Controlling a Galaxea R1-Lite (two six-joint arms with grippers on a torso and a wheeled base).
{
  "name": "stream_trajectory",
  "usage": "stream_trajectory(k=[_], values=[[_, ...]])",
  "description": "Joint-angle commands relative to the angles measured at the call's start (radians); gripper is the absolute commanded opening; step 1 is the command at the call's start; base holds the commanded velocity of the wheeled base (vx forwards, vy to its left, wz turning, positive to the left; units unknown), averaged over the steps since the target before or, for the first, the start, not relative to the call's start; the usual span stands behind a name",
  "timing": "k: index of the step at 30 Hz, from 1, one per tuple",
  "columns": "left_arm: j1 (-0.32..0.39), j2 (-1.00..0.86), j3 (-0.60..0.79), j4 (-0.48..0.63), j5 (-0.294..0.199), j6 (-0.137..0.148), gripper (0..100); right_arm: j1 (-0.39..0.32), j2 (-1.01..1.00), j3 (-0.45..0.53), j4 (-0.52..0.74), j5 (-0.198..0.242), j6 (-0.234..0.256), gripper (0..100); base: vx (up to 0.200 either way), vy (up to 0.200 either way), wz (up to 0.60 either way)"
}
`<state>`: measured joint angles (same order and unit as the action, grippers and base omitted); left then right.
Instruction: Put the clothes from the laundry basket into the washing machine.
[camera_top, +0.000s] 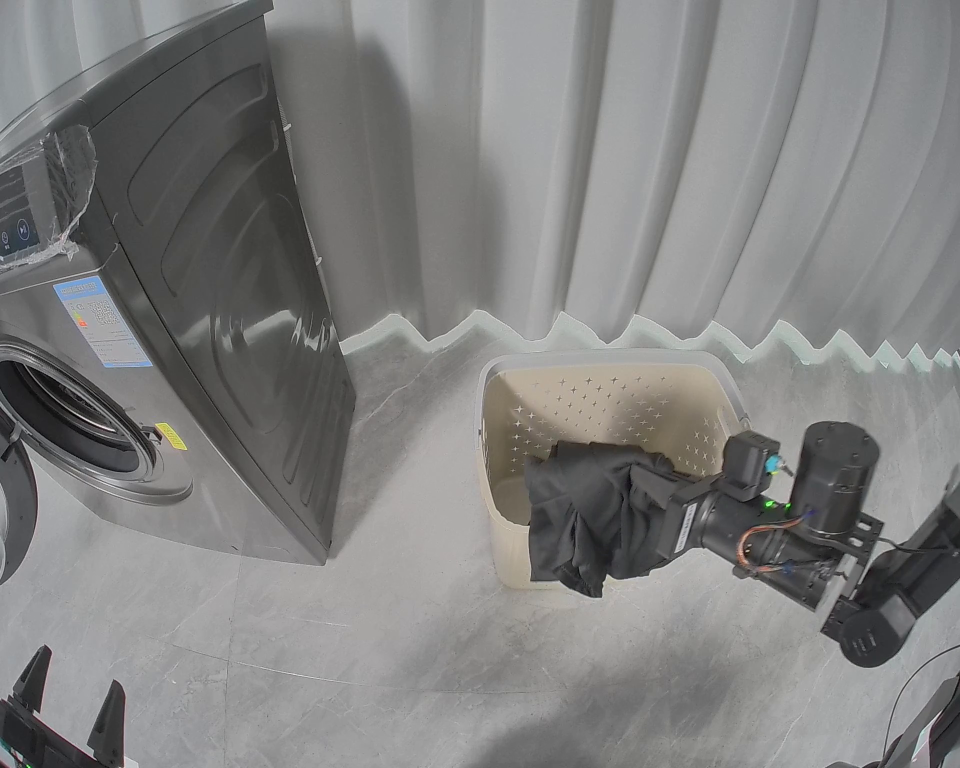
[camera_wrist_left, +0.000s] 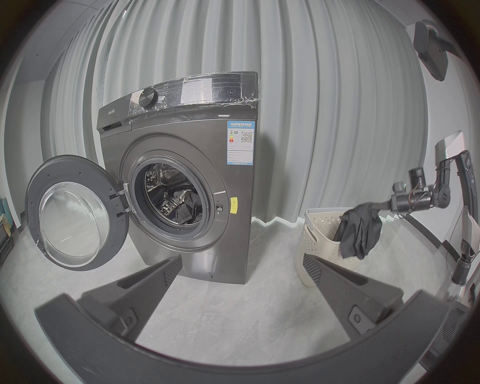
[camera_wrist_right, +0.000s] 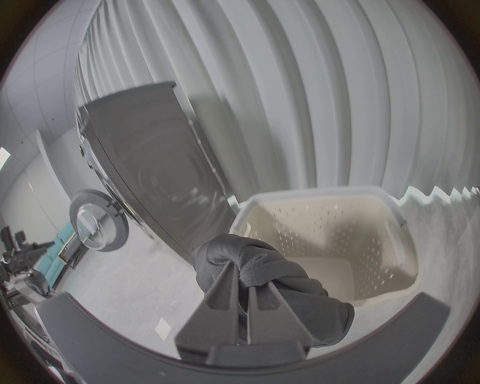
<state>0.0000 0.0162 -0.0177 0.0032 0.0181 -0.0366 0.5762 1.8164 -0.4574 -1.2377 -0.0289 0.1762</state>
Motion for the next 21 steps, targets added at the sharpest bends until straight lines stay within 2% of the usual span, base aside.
stream_trajectory(k=[1, 5, 9, 11, 14, 21], values=[[0.000, -0.016, 0.016, 0.000, 0.000, 0.000, 100, 0.051, -0.289, 0.042, 0.018, -0.002, -0.011, 0, 0.000, 0.000, 0.00], [0.000, -0.016, 0.016, 0.001, 0.000, 0.000, 100, 0.082, -0.417, -0.015, 0.118, 0.000, -0.050, 0, 0.000, 0.000, 0.00], [0.000, -0.016, 0.016, 0.001, -0.001, 0.001, 100, 0.074, -0.483, -0.027, 0.176, -0.002, -0.067, 0, 0.000, 0.000, 0.00], [0.000, -0.016, 0.015, 0.001, -0.001, 0.001, 100, 0.067, -0.499, -0.023, 0.191, -0.008, -0.095, 0, 0.000, 0.000, 0.00], [0.000, -0.016, 0.016, 0.001, -0.003, 0.000, 100, 0.047, -0.508, -0.033, 0.193, -0.009, -0.103, 0, -0.200, 0.000, 0.00], [0.000, -0.016, 0.015, 0.001, -0.001, 0.000, 100, 0.054, -0.499, -0.038, 0.179, -0.002, -0.104, 0, -0.200, 0.000, 0.00]])
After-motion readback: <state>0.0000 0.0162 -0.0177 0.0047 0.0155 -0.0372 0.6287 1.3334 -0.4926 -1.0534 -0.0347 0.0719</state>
